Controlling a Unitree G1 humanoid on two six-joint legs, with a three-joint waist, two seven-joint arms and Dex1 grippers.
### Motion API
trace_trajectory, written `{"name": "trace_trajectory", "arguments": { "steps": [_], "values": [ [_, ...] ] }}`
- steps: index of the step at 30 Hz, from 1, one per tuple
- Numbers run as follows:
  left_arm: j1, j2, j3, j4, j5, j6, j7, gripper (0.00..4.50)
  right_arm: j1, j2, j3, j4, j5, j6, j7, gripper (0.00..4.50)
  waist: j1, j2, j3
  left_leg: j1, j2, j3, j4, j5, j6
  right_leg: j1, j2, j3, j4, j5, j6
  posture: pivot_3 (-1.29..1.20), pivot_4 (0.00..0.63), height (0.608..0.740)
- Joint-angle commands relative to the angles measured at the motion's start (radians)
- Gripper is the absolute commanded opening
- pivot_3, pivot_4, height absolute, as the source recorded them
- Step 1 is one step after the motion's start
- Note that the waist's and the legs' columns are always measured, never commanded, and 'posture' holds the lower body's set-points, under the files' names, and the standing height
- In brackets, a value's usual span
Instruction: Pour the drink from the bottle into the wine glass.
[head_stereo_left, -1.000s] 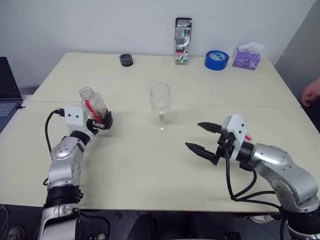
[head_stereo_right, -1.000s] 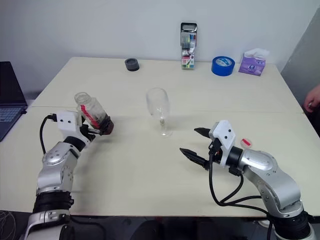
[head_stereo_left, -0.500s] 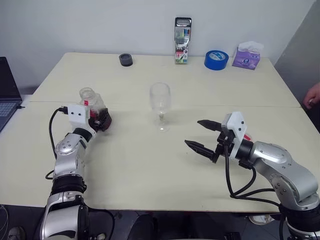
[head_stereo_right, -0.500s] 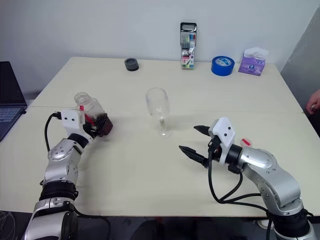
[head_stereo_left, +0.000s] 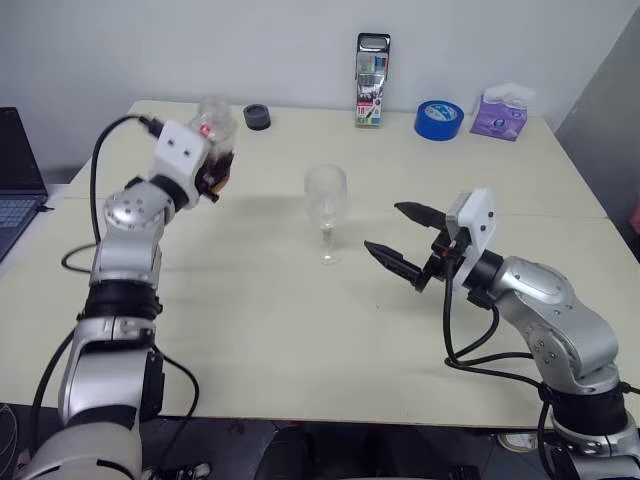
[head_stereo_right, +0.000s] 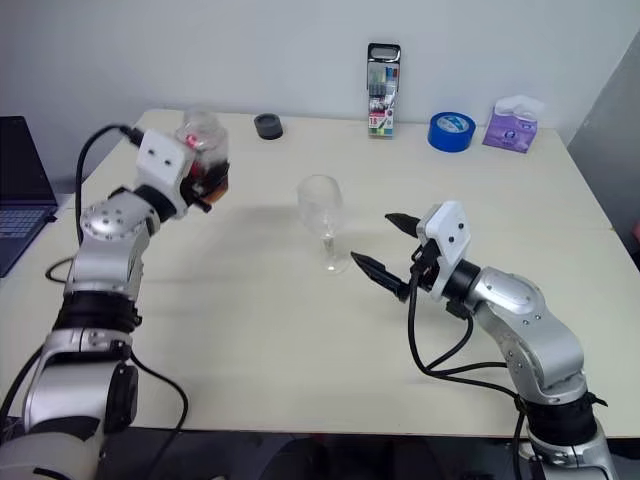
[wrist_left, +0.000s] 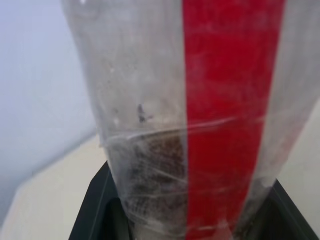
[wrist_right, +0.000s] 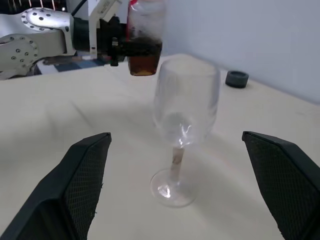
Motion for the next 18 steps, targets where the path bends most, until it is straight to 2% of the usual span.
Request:
{"name": "trace_trajectory", "arguments": {
  "steps": [1, 11, 18],
  "values": [
    [-0.113, 0.014, -0.074, 0.081, 0.077, -0.076, -0.050, 1.72, -0.029, 0.035, -0.018, 0.022, -0.010, -0.073, -0.009, 4.50, -0.002, 0.000, 0.000, 0.000, 0.000, 0.000, 0.000, 0.000, 0.000, 0.000, 0.000, 0.000, 0.000, 0.000, 0.000, 0.00, 0.150, 0.740],
    [-0.313, 0.024, -0.200, 0.330, 0.228, -0.306, -0.069, 1.72, -0.042, 0.100, 0.015, 0.051, -0.029, -0.108, -0.014, 4.50, -0.015, 0.000, 0.000, -0.001, 0.000, 0.000, 0.000, 0.000, 0.000, -0.001, 0.000, 0.000, 0.001, 0.000, 0.000, 0.00, 0.150, 0.740],
    [-0.375, 0.034, -0.254, 0.400, 0.300, -0.462, -0.095, 1.72, -0.044, 0.117, 0.021, 0.063, -0.040, -0.118, -0.023, 4.50, -0.014, 0.000, 0.000, -0.001, 0.000, 0.000, 0.000, 0.000, 0.000, -0.001, 0.000, -0.001, 0.001, 0.000, 0.000, 0.00, 0.150, 0.740]
  ]
}}
